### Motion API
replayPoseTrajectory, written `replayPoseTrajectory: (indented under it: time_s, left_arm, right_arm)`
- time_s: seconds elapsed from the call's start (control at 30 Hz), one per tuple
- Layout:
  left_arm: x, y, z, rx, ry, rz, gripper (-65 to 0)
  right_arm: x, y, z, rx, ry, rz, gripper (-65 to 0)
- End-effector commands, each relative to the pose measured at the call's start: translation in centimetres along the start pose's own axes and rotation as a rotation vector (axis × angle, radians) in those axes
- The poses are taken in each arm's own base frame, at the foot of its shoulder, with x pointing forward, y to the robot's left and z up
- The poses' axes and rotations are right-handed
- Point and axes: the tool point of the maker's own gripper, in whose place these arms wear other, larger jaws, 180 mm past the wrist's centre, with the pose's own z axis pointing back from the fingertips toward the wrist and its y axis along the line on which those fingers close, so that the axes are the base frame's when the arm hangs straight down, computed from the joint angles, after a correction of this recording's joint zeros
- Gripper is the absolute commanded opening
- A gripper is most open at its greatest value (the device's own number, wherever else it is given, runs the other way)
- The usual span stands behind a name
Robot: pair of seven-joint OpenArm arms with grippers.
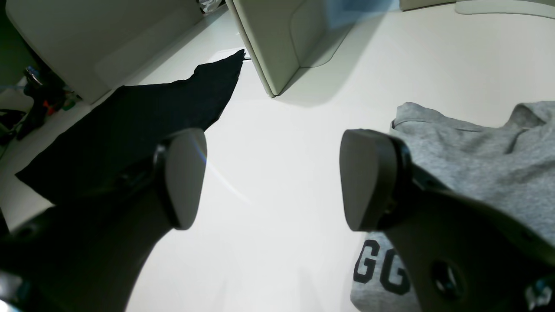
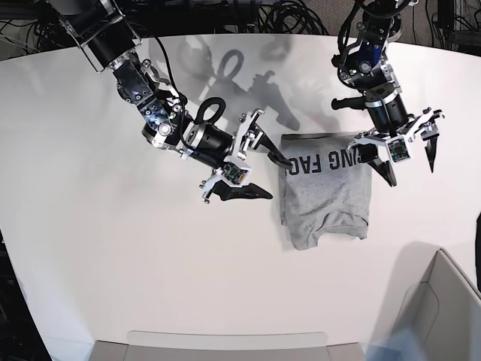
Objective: Fold the T-shirt properly
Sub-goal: 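Press and square the folded shirt's edge with both grippers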
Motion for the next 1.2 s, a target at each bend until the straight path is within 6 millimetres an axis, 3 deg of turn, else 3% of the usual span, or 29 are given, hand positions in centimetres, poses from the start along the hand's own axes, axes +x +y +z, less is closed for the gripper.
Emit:
replayPoseTrajectory:
  time_s: [0.0, 0.13, 0.2, 0.3, 0.5, 0.57, 0.67, 0.97, 1.17]
  left_arm:
    - [1.6, 0.7, -0.3, 0.027, -0.056, 0.002, -18.0]
    - [1.5, 0.7, -0.3, 0.027, -0.053, 0.002, -28.6]
    - [1.3, 0.8, -0.3, 0.029, -0.034, 0.004, -41.9]
    - [0.5, 0.6, -0.8, 0.038, 0.044, 0.030, -65.0]
    - [-1.0, 0.1, -1.7, 0.041, 0.213, 0.077, -65.0]
    - [-1.0, 0.1, -1.7, 0.043, 0.215, 0.079, -65.0]
    - [-0.7, 0.1, -1.7, 0.040, 0.209, 0.086, -65.0]
    - [1.5, 0.7, -2.3, 0.078, 0.134, 0.077, -65.0]
    - [2.7, 1.0, -1.7, 0.137, 0.073, 0.038, -65.0]
  right_arm:
    - [2.2, -0.5, -0.2, -0.004, -0.068, 0.017, -26.3]
    - [2.2, -0.5, -0.1, -0.003, -0.070, 0.013, -26.3]
    - [2.2, -0.5, -0.1, -0.005, -0.071, 0.008, -27.2]
    - [2.7, -0.1, 0.0, -0.004, -0.087, 0.003, -35.8]
    - [5.2, 0.7, -0.4, -0.027, -0.173, -0.041, -61.1]
    - [5.8, 0.6, -0.4, -0.035, -0.191, -0.043, -64.8]
    - [5.8, 1.0, -0.3, -0.030, -0.153, -0.033, -63.4]
    - [6.2, 1.5, -0.2, -0.023, -0.119, -0.012, -50.8]
    - [6.2, 1.5, -0.2, -0.024, -0.118, -0.013, -50.3]
